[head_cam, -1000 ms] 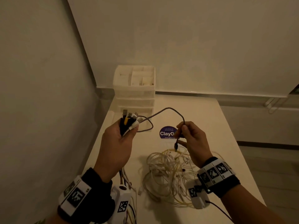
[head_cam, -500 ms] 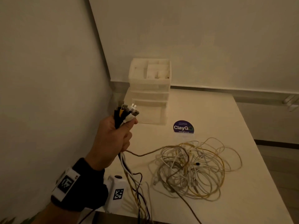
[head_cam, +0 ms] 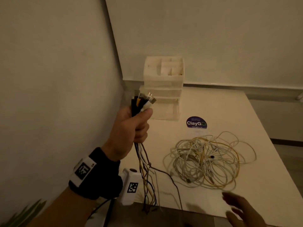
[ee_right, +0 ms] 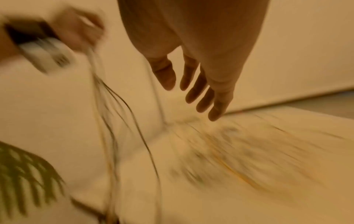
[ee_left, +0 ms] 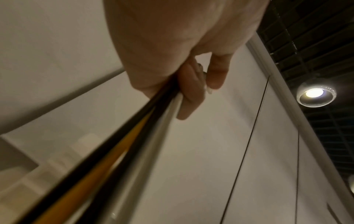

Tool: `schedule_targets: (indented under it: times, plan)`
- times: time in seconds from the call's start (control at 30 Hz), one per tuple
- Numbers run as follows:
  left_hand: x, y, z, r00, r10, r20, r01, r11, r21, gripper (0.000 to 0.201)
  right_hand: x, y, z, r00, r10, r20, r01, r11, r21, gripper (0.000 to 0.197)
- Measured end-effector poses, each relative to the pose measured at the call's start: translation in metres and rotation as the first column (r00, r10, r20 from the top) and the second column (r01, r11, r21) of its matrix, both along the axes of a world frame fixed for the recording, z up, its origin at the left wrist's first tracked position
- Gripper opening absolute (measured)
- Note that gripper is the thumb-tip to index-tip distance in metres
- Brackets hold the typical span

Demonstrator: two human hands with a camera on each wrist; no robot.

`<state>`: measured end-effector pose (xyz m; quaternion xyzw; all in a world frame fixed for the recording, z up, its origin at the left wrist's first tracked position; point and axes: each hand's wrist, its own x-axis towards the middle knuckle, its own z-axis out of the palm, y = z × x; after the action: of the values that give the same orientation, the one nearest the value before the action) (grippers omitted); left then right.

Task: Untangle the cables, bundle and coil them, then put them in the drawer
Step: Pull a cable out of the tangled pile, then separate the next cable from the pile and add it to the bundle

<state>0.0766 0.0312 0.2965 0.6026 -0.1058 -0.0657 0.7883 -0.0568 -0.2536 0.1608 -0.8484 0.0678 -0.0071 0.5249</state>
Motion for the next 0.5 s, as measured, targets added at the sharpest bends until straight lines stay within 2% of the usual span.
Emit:
schedule_targets:
  times: [0.07,0.13,0.17,0.2,0.27,0.37,0.43,0.5]
  plan:
    - [-0.011,-0.003,-0.005,0.996,-0.092,-0.02,0.09,0.992,-0.091,0.036,0.013,0.044,0.023,0.983,0.176,0.057,-0.173,0.983,-0.056,0.049]
    - [-0.024,-0.01,-0.011,0.99,-0.144,0.004,0.143,0.979,-0.144,0.043,0.04,0.099,0.038,0.904,0.42,0.079,-0.414,0.906,-0.085,0.061]
    - [-0.03,-0.014,-0.013,0.986,-0.163,0.022,0.165,0.976,-0.144,0.047,0.052,0.121,0.042,0.856,0.509,0.09,-0.509,0.86,-0.029,0.059]
    - [-0.035,-0.017,-0.014,0.983,-0.178,0.037,0.182,0.975,-0.132,0.049,0.063,0.138,0.045,0.836,0.535,0.119,-0.541,0.84,0.025,0.046]
    - [-0.042,-0.02,-0.013,0.981,-0.186,0.057,0.192,0.975,-0.108,0.051,0.067,0.16,0.044,0.835,0.544,0.083,-0.55,0.82,0.157,0.02]
    - [-0.048,-0.014,-0.011,0.981,-0.192,0.023,0.193,0.964,-0.181,0.054,0.044,0.168,0.024,0.854,0.52,0.001,-0.489,0.803,0.34,0.04]
    - [-0.051,-0.009,-0.012,0.983,-0.185,0.001,0.178,0.942,-0.284,0.048,0.034,0.17,0.012,0.863,0.503,-0.035,-0.459,0.813,0.358,0.049]
    - [-0.054,-0.008,-0.013,0.985,-0.169,0.02,0.164,0.918,-0.361,0.047,0.032,0.171,-0.004,0.868,0.494,-0.048,-0.454,0.83,0.325,0.05]
